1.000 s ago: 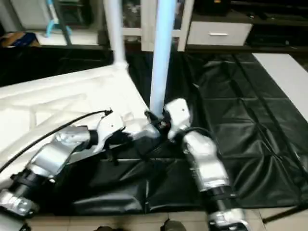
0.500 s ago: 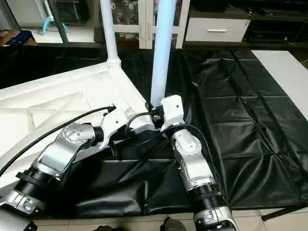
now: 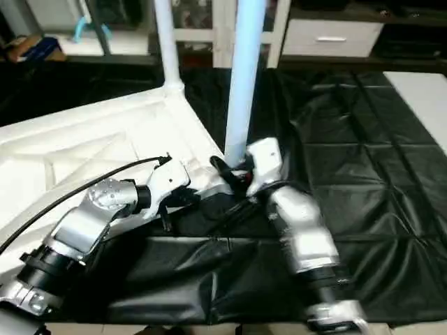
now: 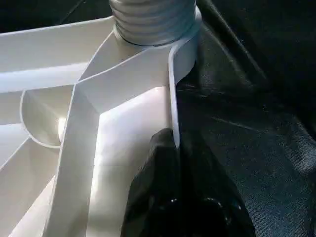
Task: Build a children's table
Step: Rotate leg to tighten
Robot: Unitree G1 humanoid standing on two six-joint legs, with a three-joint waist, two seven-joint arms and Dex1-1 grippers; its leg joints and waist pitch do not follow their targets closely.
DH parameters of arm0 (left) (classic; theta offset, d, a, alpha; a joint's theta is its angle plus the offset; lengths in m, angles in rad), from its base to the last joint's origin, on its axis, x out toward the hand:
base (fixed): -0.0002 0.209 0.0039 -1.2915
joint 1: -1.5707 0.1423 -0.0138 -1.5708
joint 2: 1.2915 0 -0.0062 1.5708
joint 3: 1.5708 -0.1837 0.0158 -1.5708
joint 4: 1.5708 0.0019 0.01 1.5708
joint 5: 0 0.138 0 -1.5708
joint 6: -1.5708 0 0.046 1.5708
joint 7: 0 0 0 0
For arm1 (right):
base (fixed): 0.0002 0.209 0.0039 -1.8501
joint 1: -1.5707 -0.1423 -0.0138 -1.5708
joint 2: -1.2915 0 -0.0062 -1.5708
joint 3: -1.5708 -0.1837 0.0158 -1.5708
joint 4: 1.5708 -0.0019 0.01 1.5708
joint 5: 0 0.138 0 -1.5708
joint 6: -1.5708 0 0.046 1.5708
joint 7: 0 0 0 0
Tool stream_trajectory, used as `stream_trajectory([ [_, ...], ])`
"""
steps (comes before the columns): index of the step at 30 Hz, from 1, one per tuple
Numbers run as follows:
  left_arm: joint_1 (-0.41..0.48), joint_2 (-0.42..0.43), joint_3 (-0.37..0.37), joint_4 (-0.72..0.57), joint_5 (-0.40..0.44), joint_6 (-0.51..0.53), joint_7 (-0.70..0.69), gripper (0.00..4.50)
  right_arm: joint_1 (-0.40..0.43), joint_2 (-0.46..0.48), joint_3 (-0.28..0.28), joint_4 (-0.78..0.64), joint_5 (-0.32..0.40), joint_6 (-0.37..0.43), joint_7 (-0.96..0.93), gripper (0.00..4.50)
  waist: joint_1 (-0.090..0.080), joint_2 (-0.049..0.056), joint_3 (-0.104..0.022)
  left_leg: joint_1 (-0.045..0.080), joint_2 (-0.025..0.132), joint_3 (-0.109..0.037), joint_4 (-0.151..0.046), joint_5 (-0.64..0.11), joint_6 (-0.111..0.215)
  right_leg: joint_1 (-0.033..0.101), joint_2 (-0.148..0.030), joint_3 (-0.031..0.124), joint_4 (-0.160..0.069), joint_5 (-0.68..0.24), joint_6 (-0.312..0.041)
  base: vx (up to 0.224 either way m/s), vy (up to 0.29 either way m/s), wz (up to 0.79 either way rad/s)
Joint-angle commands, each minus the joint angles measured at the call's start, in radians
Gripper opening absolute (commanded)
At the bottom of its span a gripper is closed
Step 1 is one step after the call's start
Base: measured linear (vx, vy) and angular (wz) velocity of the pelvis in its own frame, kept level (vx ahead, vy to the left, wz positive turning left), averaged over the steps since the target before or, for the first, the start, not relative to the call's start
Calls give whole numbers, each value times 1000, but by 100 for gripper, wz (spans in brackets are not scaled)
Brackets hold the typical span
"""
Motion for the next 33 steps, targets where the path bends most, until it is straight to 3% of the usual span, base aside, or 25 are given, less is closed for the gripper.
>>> stream_trajectory([
  [1, 35, 13, -29, 1, -12, -25, -33, 0, 10, -20, 9, -36, 24, 18, 60, 336, 4, -9, -64, 27, 139, -64, -85, -53, 130, 43, -80, 40, -32, 32, -266, 0, 0, 0],
  [2, 55, 40, -35, -21, -16, -41, -69, 0, 20, -107, 19, -69, 37, 18, 181, 336, 7, -7, -65, 26, 139, -65, -84, -56, 137, 46, -79, 37, -32, 12, -271, 0, 0, 0],
  [5, 72, 59, -37, -39, -24, -54, -95, 0, 27, -167, 28, -84, 39, 7, 262, 336, 11, -9, -62, 29, 143, -64, -85, -75, 141, 46, -78, 37, -36, -23, -268, 0, 0, 0],
  [8, 106, 81, -40, -84, -67, -63, -162, 0, 14, -216, 22, -69, 43, 8, 328, 336, 10, -8, -59, 30, 144, -65, -90, -124, 121, 41, -75, 37, -43, -96, -266, 0, 0, 0],
  [9, 106, 82, -40, -85, -68, -63, -163, 0, 14, -217, 22, -68, 43, 8, 329, 336, 11, -9, -60, 29, 145, -67, -90, -136, 109, 46, -79, 38, -42, -110, -266, 0, 0, 0],
  [13, 138, 104, -44, -136, -106, -50, -213, 0, 2, -257, 54, -49, 26, 5, 395, 336, 12, -8, -59, 32, 144, -65, -92, -137, 102, 42, -74, 38, -42, -106, -266, 0, 0, 0],
  [20, 152, 123, -46, -155, -113, -43, -233, 0, 7, -267, 89, -39, 23, -6, 480, 336, 21, -11, -64, 33, 141, -62, -83, -71, 122, 45, -76, 38, -33, -40, -277, 0, 0, 0],
  [21, 155, 126, -44, -161, -113, -40, -235, 0, 7, -269, 93, -39, 26, -4, 494, 310, 24, -11, -65, 34, 141, -61, -82, -60, 128, 44, -75, 37, -33, -33, -278, 0, 0, 0],
  [28, 154, 126, -45, -160, -110, -40, -233, 0, 4, -274, 93, -23, 29, -7, 510, 266, 26, -9, -65, 33, 141, -62, -81, -72, 125, 45, -75, 36, -35, -65, -279, 0, 0, 0],
  [33, 154, 125, -48, -160, -110, -38, -232, 0, 8, -275, 90, -23, 38, 4, 536, 223, 27, -8, -68, 33, 141, -62, -78, -44, 134, 47, -75, 35, -29, -26, -283, 0, 0, 0],
])
